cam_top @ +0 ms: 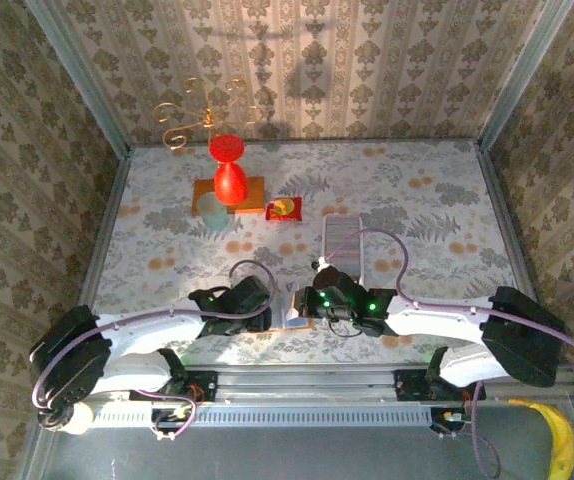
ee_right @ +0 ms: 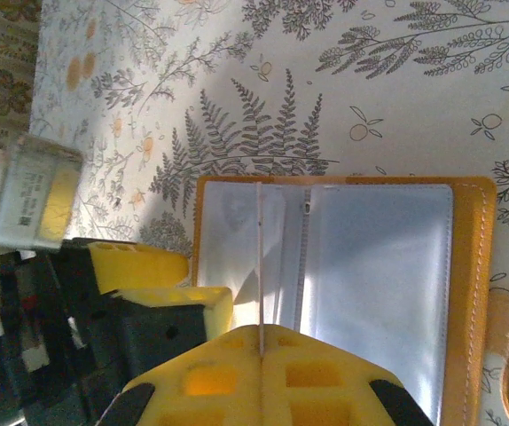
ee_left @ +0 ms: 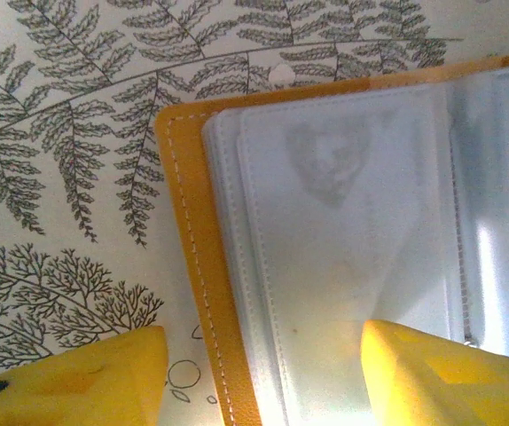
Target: Put the credit cards into the card holder
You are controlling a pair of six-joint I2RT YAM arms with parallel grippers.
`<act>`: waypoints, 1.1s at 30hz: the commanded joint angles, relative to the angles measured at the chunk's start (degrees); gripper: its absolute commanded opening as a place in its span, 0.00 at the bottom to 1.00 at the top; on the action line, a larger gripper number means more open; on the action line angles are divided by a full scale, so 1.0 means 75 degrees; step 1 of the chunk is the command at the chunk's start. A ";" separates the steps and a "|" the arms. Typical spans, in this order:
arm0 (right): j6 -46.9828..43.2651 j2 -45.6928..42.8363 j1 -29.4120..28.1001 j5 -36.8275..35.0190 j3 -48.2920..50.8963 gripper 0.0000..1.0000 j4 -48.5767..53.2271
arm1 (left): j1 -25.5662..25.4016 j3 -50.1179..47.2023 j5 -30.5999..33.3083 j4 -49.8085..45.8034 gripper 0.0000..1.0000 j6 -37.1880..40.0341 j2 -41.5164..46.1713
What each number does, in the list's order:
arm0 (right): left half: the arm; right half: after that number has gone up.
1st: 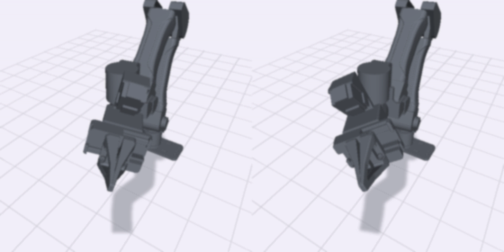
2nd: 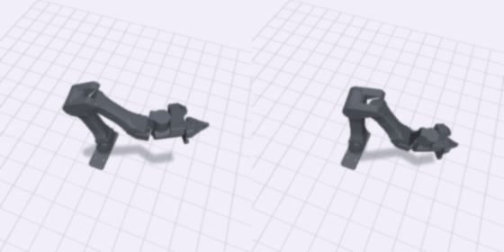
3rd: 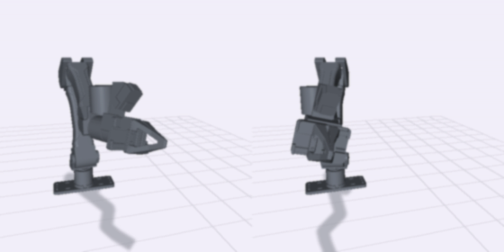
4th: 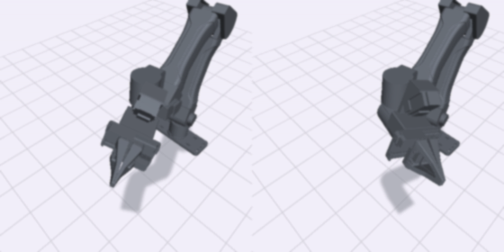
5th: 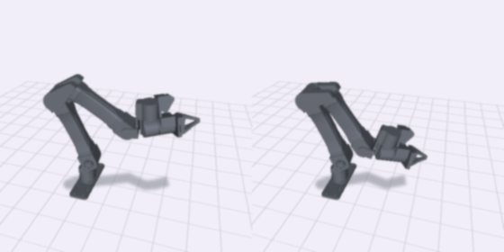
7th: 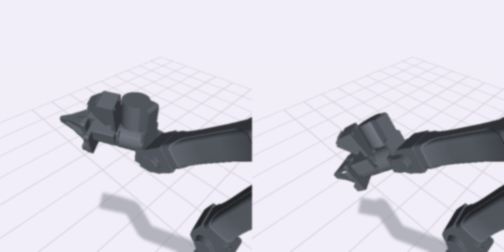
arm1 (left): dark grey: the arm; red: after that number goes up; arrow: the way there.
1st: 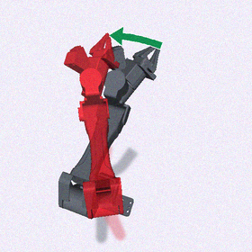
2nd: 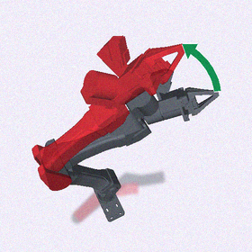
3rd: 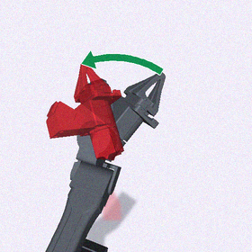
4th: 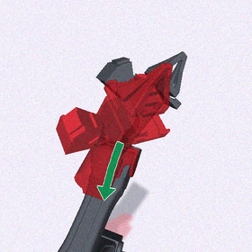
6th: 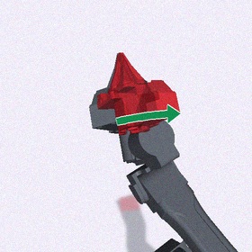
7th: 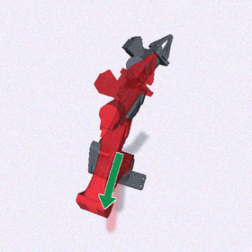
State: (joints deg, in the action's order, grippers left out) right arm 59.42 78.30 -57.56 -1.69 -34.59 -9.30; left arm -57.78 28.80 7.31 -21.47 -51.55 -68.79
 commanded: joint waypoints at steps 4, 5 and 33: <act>0.0396 0.0553 -0.0082 -0.0353 0.0085 0.00 -0.0642 | -0.0056 -0.0164 -0.0073 0.0310 0.48 -0.0158 -0.0021; 0.0426 0.0614 -0.0083 -0.0367 0.0111 0.00 -0.0761 | -0.0054 -0.0193 -0.0093 0.0349 0.47 -0.0180 -0.0026; 0.1192 0.1214 -0.0212 -0.1212 0.0627 0.00 -0.2234 | -0.0047 -0.0488 -0.0213 0.0467 0.27 -0.0311 -0.0015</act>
State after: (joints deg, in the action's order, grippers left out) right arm 66.72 86.46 -58.54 -7.42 -30.46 -21.91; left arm -57.78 26.96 6.87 -15.77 -52.95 -68.53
